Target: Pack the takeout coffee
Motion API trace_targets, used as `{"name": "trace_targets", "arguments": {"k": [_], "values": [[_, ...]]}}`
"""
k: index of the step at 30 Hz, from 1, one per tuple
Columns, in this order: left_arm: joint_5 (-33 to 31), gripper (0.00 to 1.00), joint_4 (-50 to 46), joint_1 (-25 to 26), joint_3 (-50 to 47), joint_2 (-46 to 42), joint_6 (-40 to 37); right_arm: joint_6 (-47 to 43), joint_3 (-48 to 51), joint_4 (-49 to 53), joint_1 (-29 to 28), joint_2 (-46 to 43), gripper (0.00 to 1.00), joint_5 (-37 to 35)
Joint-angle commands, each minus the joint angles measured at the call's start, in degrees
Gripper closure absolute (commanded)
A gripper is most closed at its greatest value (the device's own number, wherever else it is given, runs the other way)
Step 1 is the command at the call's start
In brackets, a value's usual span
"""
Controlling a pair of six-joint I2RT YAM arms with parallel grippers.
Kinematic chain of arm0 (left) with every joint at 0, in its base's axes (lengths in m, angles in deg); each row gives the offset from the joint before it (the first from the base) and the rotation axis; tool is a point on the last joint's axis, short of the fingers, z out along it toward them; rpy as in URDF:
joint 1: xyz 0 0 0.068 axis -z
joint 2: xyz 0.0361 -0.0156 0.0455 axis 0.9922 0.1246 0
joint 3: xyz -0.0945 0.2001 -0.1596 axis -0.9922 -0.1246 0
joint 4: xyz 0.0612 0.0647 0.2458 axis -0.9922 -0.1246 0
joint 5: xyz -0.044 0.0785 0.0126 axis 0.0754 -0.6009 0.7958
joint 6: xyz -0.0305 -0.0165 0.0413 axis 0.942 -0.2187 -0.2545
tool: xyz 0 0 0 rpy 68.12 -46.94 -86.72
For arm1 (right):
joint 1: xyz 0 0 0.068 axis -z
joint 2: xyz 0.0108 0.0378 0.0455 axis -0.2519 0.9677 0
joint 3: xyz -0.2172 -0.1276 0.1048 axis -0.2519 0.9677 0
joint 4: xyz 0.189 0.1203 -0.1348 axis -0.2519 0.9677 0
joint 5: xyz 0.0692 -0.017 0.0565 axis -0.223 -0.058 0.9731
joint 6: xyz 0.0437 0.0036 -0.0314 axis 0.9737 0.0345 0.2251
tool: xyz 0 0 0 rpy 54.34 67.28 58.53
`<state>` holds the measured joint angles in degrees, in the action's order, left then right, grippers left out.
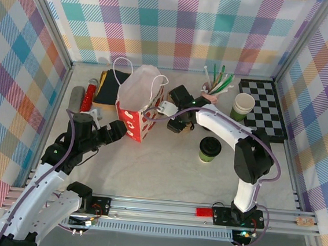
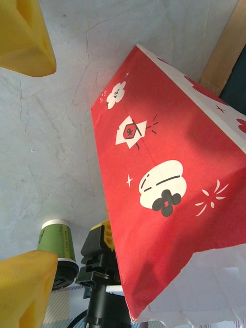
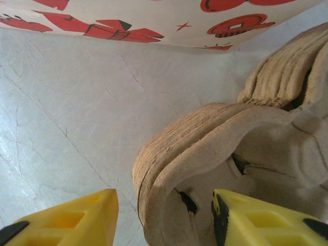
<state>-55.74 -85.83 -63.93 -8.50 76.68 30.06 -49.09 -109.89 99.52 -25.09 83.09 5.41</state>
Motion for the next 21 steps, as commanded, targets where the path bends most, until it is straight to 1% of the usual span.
{"name": "trace_targets", "arguments": {"k": [1,5,13,21], "values": [[-0.5,0.13,-1.2,-0.6,0.3,-0.9,-0.6,1.0,-1.4,0.9,0.5,0.8,0.55,1.5],[-0.6,0.13,-1.3,-0.6,0.2,-1.0,-0.6,1.1,-1.5,0.7,0.5,0.8,0.68,1.3],[-1.2,0.13,-1.8,-0.7,0.1,-1.8,-0.8,1.4,-1.6,0.2,0.5,0.8,0.85,0.2],[-1.4,0.13,-1.9,-0.7,0.2,-2.0,-0.9,1.8,-2.5,0.7,0.4,0.7,0.96,-0.5]]}}
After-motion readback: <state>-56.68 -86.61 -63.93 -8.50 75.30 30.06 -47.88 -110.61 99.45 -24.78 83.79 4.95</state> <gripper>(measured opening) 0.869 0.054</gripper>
